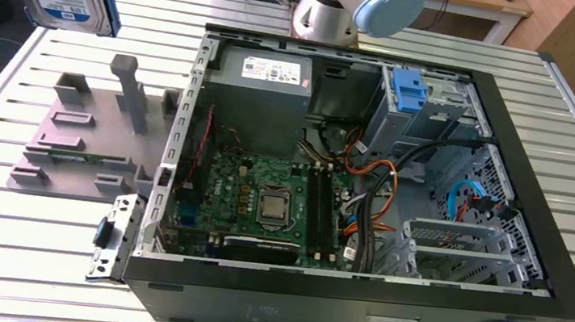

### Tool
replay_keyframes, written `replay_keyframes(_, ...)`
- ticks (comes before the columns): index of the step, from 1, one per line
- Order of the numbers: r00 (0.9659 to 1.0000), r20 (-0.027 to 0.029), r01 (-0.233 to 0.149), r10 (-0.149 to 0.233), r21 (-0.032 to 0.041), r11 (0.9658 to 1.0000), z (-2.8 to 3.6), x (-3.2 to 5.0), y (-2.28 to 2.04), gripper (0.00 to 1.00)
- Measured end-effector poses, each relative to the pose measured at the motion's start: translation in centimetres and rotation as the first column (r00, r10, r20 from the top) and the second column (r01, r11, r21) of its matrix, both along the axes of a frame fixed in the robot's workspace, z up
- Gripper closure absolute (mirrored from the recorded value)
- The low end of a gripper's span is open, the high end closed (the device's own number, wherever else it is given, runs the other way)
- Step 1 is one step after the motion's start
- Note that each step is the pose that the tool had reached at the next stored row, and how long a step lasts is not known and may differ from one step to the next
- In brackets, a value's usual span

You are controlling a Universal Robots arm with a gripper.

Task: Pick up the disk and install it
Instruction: 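Pick up the disk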

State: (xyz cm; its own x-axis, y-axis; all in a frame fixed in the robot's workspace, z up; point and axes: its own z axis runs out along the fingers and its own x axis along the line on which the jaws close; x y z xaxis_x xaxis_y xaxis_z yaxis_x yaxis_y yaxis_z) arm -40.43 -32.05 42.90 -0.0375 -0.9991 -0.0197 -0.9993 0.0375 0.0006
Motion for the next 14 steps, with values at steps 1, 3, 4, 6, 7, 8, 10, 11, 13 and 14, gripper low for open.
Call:
replay_keyframes(1, 1.0, 0.0, 0.0, 0.0, 0.0, 1.0, 0.02, 0.0, 0.0, 0.64)
replay_keyframes(3, 1.0, 0.0, 0.0, 0.0, 0.0, 1.0, 0.07, 0.0, 0.0, 0.64)
replay_keyframes(4, 1.0, 0.0001, 0.0, 0.0, 0.0, 1.0, 0.09, 0.0, 0.0, 0.64)
replay_keyframes(6, 1.0, 0.0, 0.0, 0.0, 0.0, 1.0, 0.14, 0.0, 0.0, 0.64)
replay_keyframes(7, 1.0, 0.0, 0.0, 0.0, 0.0, 1.0, 0.17, 0.0, 0.0, 0.64)
replay_keyframes(8, 1.0, 0.0, 0.0, 0.0, 0.0, 1.0, 0.19, 0.0, 0.0, 0.64)
replay_keyframes(10, 1.0, 0.0, 0.0, 0.0, 0.0, 1.0, 0.24, 0.0, 0.0, 0.64)
replay_keyframes(11, 1.0, 0.0001, 0.0, 0.0, 0.0, 1.0, 0.26, 0.0, 0.0, 0.64)
replay_keyframes(13, 1.0, 0.0, 0.0, 0.0, 0.0, 1.0, 0.32, 0.0, 0.0, 0.64)
replay_keyframes(14, 1.0, 0.0001, 0.0, 0.0, 0.0, 1.0, 0.34, 0.0, 0.0, 0.64)
